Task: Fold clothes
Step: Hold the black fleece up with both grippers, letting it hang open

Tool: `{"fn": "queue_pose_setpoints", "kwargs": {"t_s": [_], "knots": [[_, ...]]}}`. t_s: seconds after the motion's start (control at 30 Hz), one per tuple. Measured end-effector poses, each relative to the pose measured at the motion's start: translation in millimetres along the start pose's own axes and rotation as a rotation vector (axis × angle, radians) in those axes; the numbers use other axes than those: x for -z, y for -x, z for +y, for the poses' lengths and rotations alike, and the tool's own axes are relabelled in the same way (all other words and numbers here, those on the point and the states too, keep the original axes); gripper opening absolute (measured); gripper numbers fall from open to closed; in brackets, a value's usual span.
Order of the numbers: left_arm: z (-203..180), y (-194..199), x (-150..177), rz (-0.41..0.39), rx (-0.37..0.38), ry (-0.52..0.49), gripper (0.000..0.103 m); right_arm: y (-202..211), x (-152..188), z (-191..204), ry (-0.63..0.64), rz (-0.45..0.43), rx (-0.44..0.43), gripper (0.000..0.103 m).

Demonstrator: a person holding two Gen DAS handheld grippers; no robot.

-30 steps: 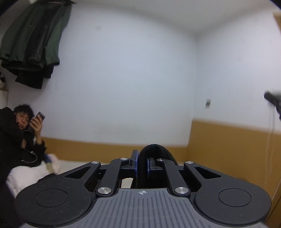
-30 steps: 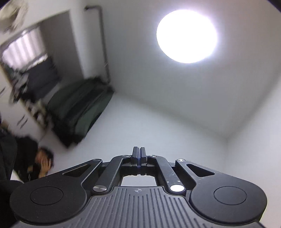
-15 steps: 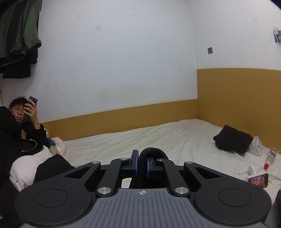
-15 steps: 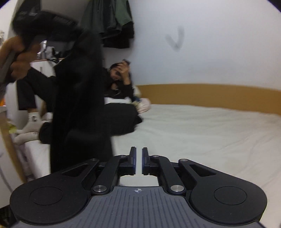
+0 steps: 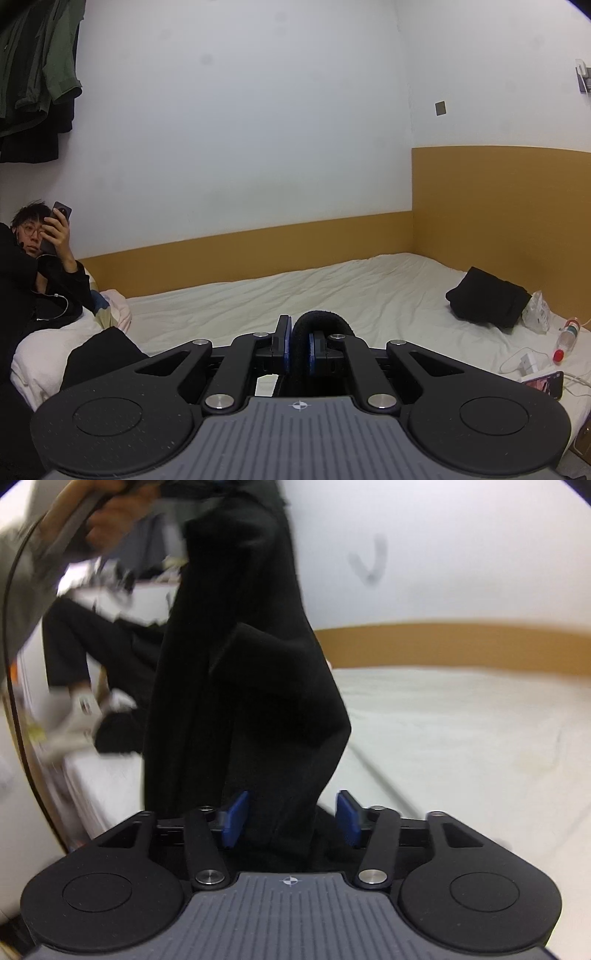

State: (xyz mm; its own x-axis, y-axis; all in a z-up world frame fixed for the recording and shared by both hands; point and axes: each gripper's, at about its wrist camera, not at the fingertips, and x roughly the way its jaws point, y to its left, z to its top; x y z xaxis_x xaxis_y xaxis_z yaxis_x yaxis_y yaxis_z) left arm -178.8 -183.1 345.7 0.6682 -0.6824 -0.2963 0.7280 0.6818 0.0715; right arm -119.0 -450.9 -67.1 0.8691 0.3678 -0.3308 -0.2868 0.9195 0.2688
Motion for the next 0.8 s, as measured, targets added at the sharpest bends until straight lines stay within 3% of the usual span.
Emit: {"fn": "queue_pose_setpoints", "kwargs": {"t_s": [0.07,0.2,0.23,0.27,0.3,0.4,0.5,0.63,0.8], "knots": [[0.2,3.3,-0.1,-0.003,0.003,0.002,0.009,-0.9,5.3,-4.0,-0.04,0.006,-0.032,0.069],[0.2,9.3,1.2,-0.014,0.009,0.009,0.009,-19.9,-9.4,13.0,0.007,-0.018,-0.016,0.066],[0.5,12.0,1.8,-0.018,0.012,0.009,0.009,-24.1,-12.7,16.6,0.023,-0.029,-0.007,0.058],[0.9,14.9,1.8,-0.022,0.011,0.006,0.009,-22.6,-13.6,18.4,0.047,-0.04,0.025,0.022],[1.9,17.9,1.7,-0.026,0.009,0.005,0.009,-17.4,-13.5,19.0,0.071,-0.044,0.077,0.004],[9.2,27.6,2.0,-0.039,-0.012,0.007,0.009,0.0,-31.0,11.2,0.082,-0.113,0.18,0.004],[18.8,37.7,6.2,-0.044,-0.008,0.033,0.009,41.0,-47.4,3.4,0.136,-0.274,0.335,0.004],[21.2,52.8,13.6,-0.053,0.026,0.044,0.009,79.0,-93.1,0.0,0.255,-0.457,0.516,0.004],[20.6,95.4,-0.4,-0.141,0.071,0.089,0.009,116.0,-154.0,12.0,0.379,-0.643,0.649,0.004]]}}
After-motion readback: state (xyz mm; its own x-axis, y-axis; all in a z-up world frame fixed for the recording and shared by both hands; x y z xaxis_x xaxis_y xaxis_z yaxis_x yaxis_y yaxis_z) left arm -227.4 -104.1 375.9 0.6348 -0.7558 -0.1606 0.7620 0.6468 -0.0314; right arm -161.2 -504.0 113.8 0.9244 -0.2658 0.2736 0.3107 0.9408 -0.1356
